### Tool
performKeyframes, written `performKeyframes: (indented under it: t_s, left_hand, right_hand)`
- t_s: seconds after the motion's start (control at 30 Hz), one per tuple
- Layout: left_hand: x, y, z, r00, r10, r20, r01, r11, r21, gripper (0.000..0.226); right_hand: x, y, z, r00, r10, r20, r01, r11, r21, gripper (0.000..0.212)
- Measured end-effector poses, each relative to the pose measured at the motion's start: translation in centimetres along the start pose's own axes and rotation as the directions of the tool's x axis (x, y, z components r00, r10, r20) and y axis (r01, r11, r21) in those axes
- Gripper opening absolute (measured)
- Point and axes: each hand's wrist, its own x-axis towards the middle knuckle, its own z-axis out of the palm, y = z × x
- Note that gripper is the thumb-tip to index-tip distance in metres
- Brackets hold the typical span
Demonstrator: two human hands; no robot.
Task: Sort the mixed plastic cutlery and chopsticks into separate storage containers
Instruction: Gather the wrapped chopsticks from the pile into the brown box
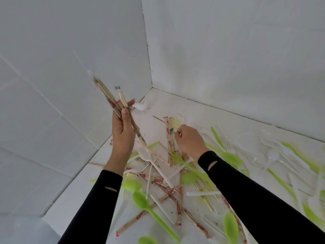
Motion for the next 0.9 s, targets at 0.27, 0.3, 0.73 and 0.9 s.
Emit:
performKeyframes:
  t_s: [0.27, 0.3, 0.73, 0.9]
  left_hand:
    - [-0.6, 1.0, -1.4, 0.999, -0.020, -0.047, 0.014, 0.992, -0.125, 0.026]
    - [-0.5, 1.3, -1.7, 0.999, -0.014, -0.047, 0.009, 0.994, -0.105, 0.029]
    - [-2.1, -2.1, -2.3, 0.663, -0.327, 0.673, -0.315, 0.694, 0.647, 0.015]
    - [-2.6, -3.6, -3.0, 0.570, -0.413, 0.710, -0.383, 0.631, 0.675, 0.014]
  right_hand:
    - [-0.3, 0.6, 0.6, 0.970, 0.137, 0.199, -0.121, 0.989, -0.088, 0.027]
    - [-0.6, 0.8, 0.5, 0.974, 0.122, 0.191, -0.106, 0.990, -0.090, 0.025]
    - [-5.0, 5.4, -2.6, 0.988, 0.006, 0.153, -0.010, 1.000, 0.024, 0.017]
    - [-4.8, 5.9, -5.3, 0.997, 0.070, -0.044, -0.060, 0.976, 0.210, 0.016]
